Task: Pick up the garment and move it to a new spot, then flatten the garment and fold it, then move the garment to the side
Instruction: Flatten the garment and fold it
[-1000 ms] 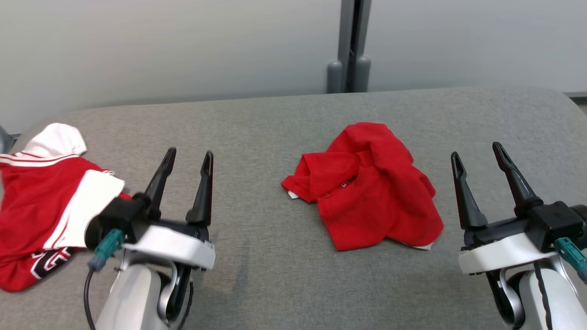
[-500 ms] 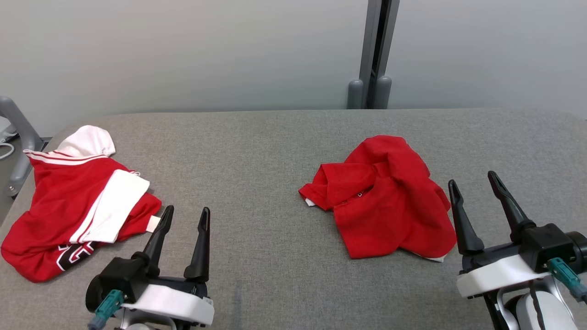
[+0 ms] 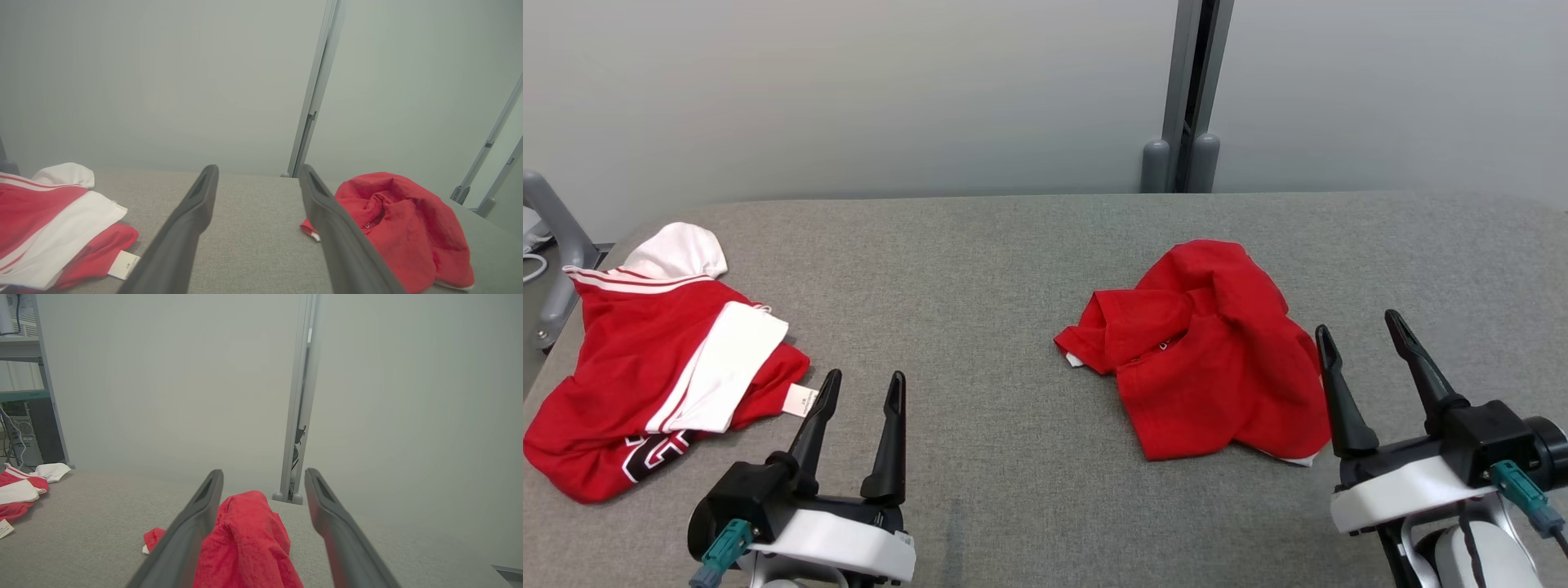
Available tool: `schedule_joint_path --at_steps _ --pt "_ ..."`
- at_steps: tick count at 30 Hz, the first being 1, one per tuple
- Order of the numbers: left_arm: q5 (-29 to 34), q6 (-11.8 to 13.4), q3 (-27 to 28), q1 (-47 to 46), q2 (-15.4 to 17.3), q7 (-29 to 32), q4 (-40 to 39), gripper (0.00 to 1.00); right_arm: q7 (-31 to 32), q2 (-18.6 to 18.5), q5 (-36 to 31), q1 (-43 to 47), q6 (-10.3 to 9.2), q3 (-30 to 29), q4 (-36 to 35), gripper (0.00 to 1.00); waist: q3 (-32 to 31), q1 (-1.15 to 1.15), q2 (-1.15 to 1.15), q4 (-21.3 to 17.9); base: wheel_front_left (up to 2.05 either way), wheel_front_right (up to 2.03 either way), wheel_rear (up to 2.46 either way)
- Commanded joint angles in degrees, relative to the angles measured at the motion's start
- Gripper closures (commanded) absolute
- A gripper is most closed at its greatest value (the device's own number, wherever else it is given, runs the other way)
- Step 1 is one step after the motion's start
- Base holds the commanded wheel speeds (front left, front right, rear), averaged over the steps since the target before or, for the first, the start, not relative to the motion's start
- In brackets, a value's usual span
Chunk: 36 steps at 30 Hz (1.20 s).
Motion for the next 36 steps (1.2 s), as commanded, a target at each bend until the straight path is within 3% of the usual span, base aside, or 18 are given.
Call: schedule_joint_path --at_steps 1,12,19,26,36 --pt "0.01 0.31 -0.23 -0.52 0.21 0.01 0.08 0.0 -0.01 -0.07 -0.3 0.31 -0.02 0.3 0.33 0.0 -0.04 0.0 0.0 -0.01 0.0 0.0 0.0" --pt "-0.63 0.15 -1.61 -0.77 0.21 0.01 0.67 0.0 -0.01 -1.74 1.57 0.98 -0.02 12.02 7.28 0.0 -0.08 0.0 0.0 1.47 0.0 0.0 0.0" --pt "-1.28 0.2 -3.19 -0.7 0.24 0.01 0.99 0.0 -0.01 -2.16 0.47 -1.14 -0.02 16.16 15.21 0.0 0.8 0.0 0.0 4.46 0.0 0.0 0.0" --pt "-1.78 0.49 -4.52 -1.47 0.21 0.01 1.27 0.0 -0.01 -1.88 -2.65 -4.83 -0.02 14.46 25.01 0.0 2.81 0.0 0.0 8.49 0.0 0.0 0.0" --pt "-2.64 1.13 -6.65 -3.06 0.21 0.01 0.84 0.0 -0.02 -1.78 -5.37 -8.32 -0.02 12.0 31.21 0.0 5.95 0.0 0.0 11.44 0.0 0.0 0.0"
